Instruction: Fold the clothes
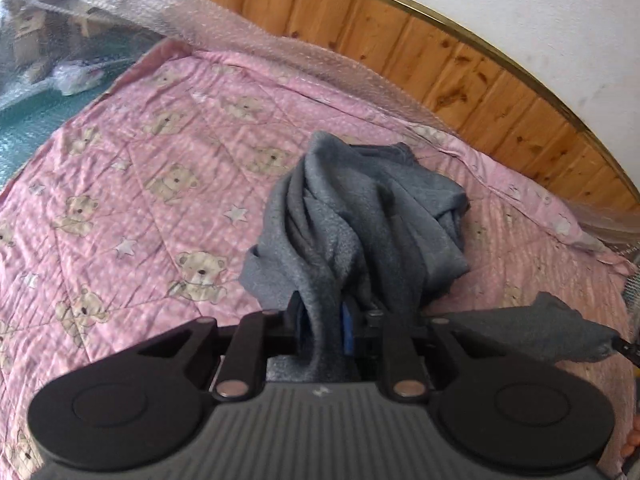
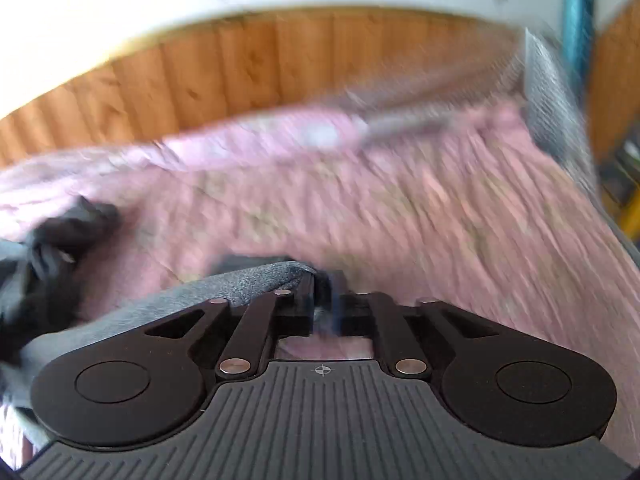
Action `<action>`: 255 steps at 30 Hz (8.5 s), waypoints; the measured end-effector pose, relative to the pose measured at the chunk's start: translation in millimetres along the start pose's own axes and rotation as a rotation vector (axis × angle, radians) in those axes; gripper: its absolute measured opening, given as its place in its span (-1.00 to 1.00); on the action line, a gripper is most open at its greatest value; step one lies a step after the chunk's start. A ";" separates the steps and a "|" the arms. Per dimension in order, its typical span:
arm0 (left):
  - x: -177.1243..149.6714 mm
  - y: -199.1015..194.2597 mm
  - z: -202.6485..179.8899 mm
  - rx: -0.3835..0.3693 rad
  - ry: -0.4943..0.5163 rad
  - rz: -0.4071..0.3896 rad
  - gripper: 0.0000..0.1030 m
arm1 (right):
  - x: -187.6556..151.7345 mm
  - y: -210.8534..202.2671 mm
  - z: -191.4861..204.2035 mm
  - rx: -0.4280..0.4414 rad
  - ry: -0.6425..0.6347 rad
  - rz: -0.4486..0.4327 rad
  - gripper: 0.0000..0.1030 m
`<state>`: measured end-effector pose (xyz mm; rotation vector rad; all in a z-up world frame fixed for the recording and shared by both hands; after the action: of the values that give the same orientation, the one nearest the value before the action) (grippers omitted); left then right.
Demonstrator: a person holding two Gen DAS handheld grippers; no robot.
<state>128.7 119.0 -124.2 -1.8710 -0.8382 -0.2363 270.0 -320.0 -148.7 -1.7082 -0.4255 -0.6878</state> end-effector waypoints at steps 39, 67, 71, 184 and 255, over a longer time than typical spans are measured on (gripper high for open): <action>-10.7 33.5 0.5 -0.219 0.062 0.147 0.25 | -98.8 -102.8 -95.7 -0.318 0.170 0.097 -0.02; 28.6 144.0 -155.4 -0.404 -0.087 0.202 -0.64 | 10.3 -28.6 -167.1 -0.128 0.319 -0.026 -1.00; 130.6 107.5 -215.0 -0.564 -0.014 0.041 -0.76 | 35.1 -32.8 -238.9 -0.097 0.541 -0.067 -1.00; -53.2 -52.8 273.6 0.038 -0.447 0.062 0.14 | -237.5 -52.1 -213.0 -0.269 0.789 0.397 -0.96; 149.3 21.2 125.6 -0.175 0.111 0.001 -1.00 | -36.7 27.6 -123.0 -0.299 0.380 0.158 0.63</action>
<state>226.7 289.0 -120.4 -2.0012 -0.7603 -0.4206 232.2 -442.7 -175.9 -1.8119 0.0827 -0.9717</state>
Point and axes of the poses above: each gripper's, at about its wrist camera, not at the fingertips, and y roughly the way its jaws point, z to its left, x to its top, the point moved 7 cm from there along y, roughly the way its jaws point, and after that the axes turned 12 degrees about -x, right-handed, at the moved point
